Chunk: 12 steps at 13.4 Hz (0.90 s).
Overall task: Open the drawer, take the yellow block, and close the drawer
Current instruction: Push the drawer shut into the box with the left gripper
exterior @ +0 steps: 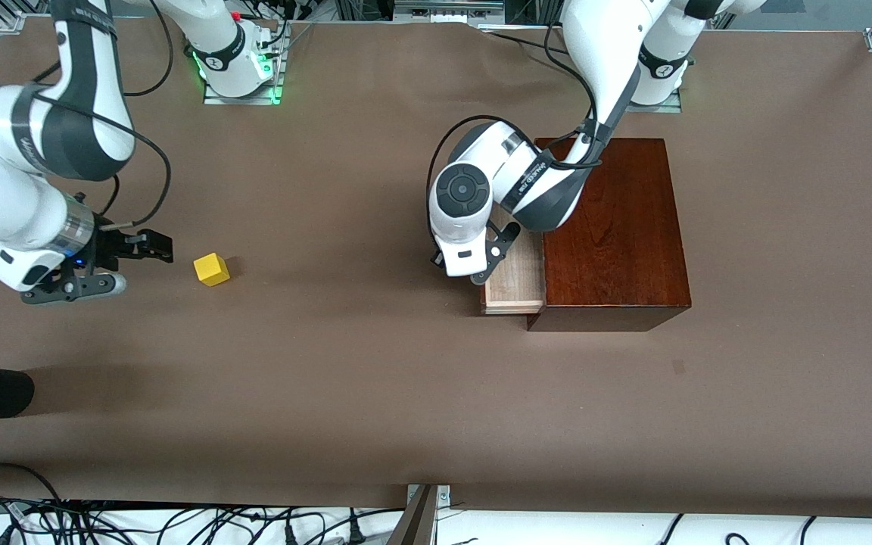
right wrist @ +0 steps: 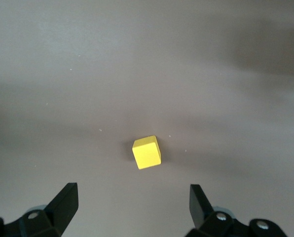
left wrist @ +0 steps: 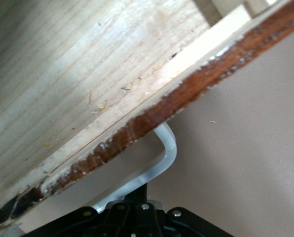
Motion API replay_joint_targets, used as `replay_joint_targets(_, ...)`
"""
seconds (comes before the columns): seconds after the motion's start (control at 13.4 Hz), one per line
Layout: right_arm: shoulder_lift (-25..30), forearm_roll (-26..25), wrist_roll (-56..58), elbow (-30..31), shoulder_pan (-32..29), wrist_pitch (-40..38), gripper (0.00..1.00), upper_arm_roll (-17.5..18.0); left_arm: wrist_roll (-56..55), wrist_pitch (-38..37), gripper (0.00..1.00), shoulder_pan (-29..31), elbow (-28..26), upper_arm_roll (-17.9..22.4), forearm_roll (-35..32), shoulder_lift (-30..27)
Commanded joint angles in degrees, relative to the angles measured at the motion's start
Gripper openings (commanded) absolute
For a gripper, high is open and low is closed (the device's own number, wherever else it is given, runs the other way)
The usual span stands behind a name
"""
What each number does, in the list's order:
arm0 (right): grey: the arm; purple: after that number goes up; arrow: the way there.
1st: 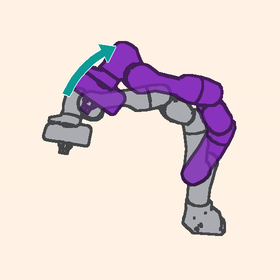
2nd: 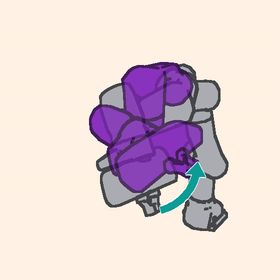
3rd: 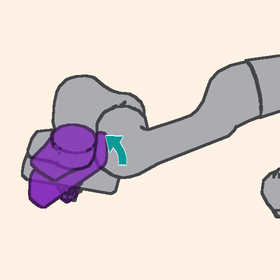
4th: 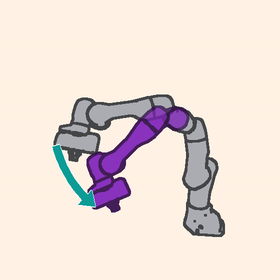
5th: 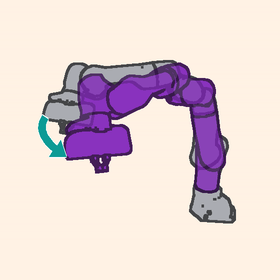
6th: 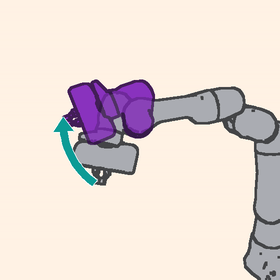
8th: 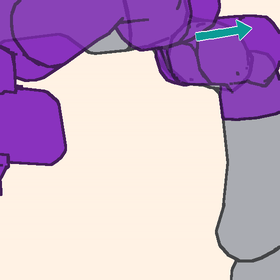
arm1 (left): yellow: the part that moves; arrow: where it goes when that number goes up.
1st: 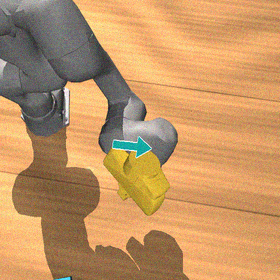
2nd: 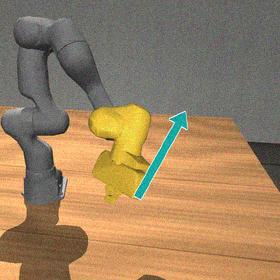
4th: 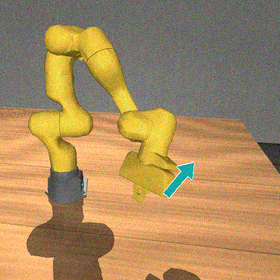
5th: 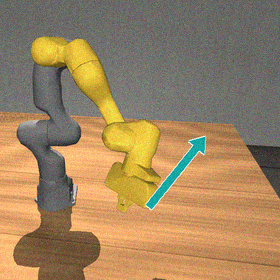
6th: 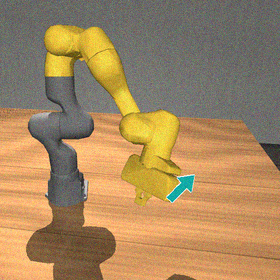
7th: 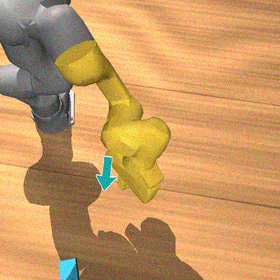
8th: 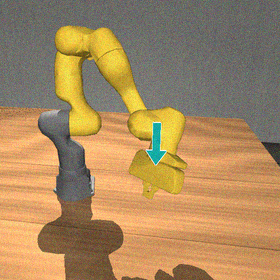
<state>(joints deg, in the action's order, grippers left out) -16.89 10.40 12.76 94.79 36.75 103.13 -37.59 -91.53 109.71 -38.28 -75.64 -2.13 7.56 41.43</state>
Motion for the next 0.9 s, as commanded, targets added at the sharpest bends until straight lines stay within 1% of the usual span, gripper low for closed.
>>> replay_joint_targets(0.0, -0.25, -1.61, 0.16, -2.5, -0.27, -2.85, 1.0, 0.41, 8.02, -2.04, 0.0, 3.82, -8.89, 0.38, 0.53, -6.97)
replay_joint_targets(0.15, 0.19, -1.61, 0.16, -2.5, -0.71, -2.85, 1.0, 0.68, 10.83, -2.04, 0.0, 5.75, -11.45, 0.38, 0.53, -9.08)
replay_joint_targets(0.22, 0.71, -1.53, 0.16, -2.59, -3.06, -2.85, 1.0, 2.51, 12.68, -2.04, 0.0, 6.89, -12.77, 0.29, 0.53, -9.96)
replay_joint_targets(0.3, 2.28, -1.96, 0.16, -2.68, -7.35, -2.85, 1.0, 7.22, 15.22, -1.87, 0.0, 7.69, -14.34, 0.29, 0.53, -11.01)
replay_joint_targets(0.37, 3.17, -3.53, 0.16, -2.76, -11.66, -2.76, 1.0, 11.71, 17.07, -1.86, 0.0, 8.48, -15.14, 0.29, 0.53, -11.63)
replay_joint_targets(0.45, 4.13, -4.68, 0.07, -2.68, -14.66, -2.58, 1.0, 15.23, 17.79, -1.86, 0.0, 9.18, -15.67, 0.29, 0.53, -12.25)
replay_joint_targets(0.6, 5.89, -6.09, -4.65, -2.68, -19.94, -2.84, 1.0, 20.87, 17.88, -1.86, 0.0, 9.28, -15.59, 0.29, 0.53, -12.25)
replay_joint_targets(0.67, 7.38, -7.66, -6.85, -2.41, -22.05, -3.02, 1.0, 23.77, 17.88, -1.86, 0.0, 9.28, -14.98, 0.2, 0.79, -12.43)
replay_joint_targets(0.82, 10.37, -8.91, -10.46, -2.32, -26.18, -5.12, 1.0, 27.99, 17.79, -2.04, 0.02, 9.28, -14.36, -0.76, 2.02, -15.57)
